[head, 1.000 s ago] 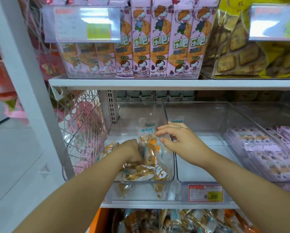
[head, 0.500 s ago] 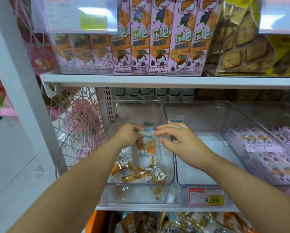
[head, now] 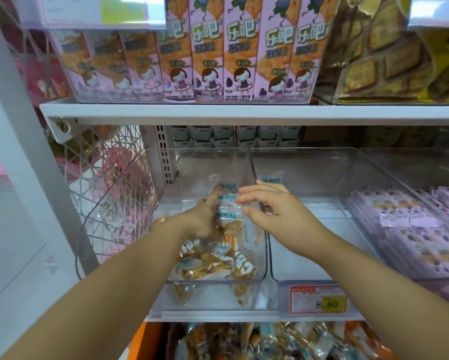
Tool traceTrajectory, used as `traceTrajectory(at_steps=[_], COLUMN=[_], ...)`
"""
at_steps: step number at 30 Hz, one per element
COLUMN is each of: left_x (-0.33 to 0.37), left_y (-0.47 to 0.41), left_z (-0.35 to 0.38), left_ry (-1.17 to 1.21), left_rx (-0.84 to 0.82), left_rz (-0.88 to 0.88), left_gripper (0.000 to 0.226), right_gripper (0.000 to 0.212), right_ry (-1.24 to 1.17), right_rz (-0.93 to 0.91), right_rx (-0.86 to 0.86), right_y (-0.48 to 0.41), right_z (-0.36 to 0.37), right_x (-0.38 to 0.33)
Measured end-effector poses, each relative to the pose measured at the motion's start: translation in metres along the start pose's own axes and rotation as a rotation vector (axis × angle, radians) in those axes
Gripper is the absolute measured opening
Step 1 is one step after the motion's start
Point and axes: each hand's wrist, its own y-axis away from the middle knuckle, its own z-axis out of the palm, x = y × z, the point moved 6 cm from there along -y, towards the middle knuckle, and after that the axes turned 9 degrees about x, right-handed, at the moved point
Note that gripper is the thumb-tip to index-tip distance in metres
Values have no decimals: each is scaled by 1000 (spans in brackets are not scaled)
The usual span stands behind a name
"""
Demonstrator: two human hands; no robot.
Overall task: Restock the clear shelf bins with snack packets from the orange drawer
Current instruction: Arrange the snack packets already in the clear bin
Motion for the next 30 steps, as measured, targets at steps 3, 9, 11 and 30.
traceTrajectory(at_steps=[3, 9, 11, 30], left_x=[-3, 11, 16, 7], left_y=[-5, -6, -12, -1], left_z=[-2, -20, -20, -44], left_ry=[-70, -99, -150, -184], left_rx=[75, 367, 381, 317], left_rz=[65, 200, 223, 68], left_gripper=[122, 90, 85, 100], right_gripper=[26, 53, 56, 52], right_ry=[-41, -235, -250, -298], right_rz=[13, 137, 141, 166], right_rx=[14, 51, 39, 9], right_y=[1, 14, 15, 16], right_z=[-1, -4, -2, -1], right_x=[2, 14, 16, 17])
